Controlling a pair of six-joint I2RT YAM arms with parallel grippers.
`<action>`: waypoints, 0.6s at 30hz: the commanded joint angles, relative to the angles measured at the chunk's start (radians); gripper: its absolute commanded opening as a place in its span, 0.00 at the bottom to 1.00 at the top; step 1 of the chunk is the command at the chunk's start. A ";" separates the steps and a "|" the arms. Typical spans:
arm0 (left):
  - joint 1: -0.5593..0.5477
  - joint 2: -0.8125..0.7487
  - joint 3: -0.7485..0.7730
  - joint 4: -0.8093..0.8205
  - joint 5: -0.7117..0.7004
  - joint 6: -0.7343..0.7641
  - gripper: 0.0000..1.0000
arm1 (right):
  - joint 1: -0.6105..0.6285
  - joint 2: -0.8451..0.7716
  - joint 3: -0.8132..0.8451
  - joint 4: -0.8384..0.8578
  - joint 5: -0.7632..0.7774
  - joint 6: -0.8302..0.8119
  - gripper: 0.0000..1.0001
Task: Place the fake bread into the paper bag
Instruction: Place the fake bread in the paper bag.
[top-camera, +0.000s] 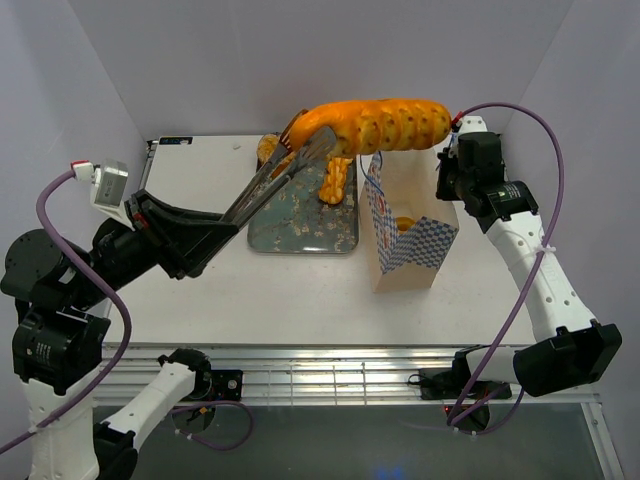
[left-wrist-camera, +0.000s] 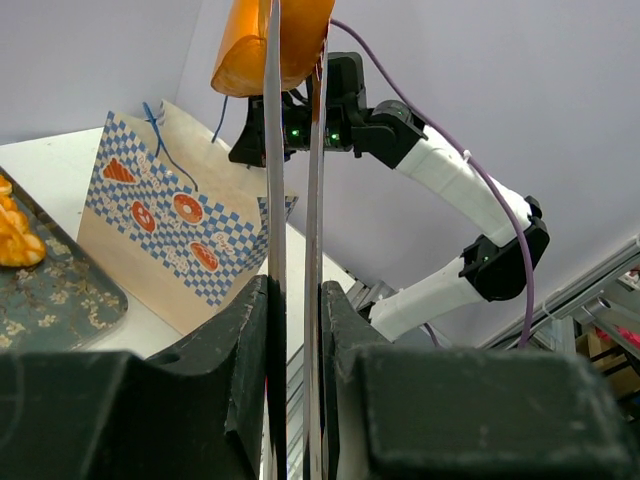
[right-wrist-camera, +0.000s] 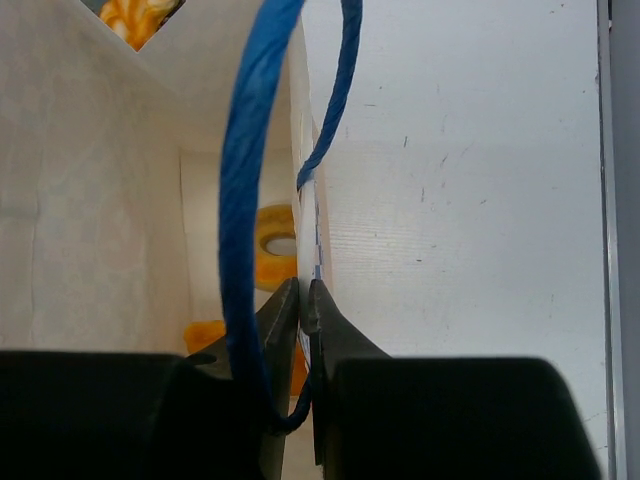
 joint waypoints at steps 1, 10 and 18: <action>-0.011 -0.026 0.000 -0.037 -0.052 0.038 0.00 | 0.004 0.012 0.008 0.020 0.024 -0.007 0.14; -0.020 -0.049 -0.024 -0.092 -0.120 0.080 0.00 | 0.004 0.006 -0.003 0.032 0.030 -0.018 0.14; -0.022 -0.035 -0.112 -0.012 0.012 0.057 0.00 | 0.004 0.006 -0.017 0.052 0.015 -0.016 0.14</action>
